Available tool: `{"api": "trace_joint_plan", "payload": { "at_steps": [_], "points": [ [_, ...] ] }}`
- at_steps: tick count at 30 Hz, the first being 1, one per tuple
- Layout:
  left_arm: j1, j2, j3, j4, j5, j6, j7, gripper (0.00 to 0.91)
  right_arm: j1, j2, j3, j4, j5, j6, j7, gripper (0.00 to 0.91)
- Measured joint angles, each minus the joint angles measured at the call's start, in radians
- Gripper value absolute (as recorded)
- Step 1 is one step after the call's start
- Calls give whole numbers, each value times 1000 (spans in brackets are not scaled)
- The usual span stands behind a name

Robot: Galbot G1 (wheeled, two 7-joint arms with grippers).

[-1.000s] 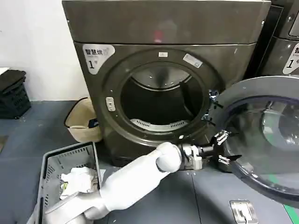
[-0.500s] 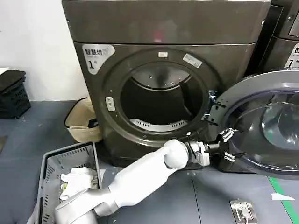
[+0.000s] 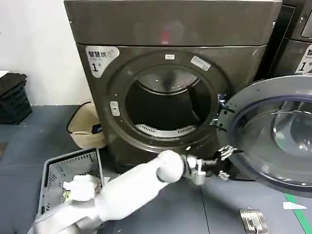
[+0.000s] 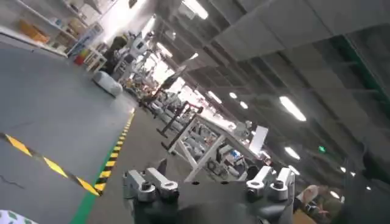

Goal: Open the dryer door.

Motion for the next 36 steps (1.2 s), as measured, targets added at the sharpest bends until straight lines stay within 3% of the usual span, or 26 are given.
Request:
{"api": "trace_joint_plan", "payload": {
  "at_steps": [9, 21, 28, 36],
  "points": [
    [-71, 258, 56, -163, 203, -154, 146, 907, -9, -14, 1, -18, 6, 16, -24, 907],
    [-327, 632, 281, -278, 482, -410, 113, 907, -1, -24, -20, -19, 52, 27, -72, 907],
    [-478, 752, 393, -297, 689, -584, 117, 907, 8, -21, -37, -11, 99, 25, -92, 907],
    [-536, 794, 447, -291, 914, -596, 87, 907, 12, -18, -40, -2, 181, 28, -115, 907]
  ]
}}
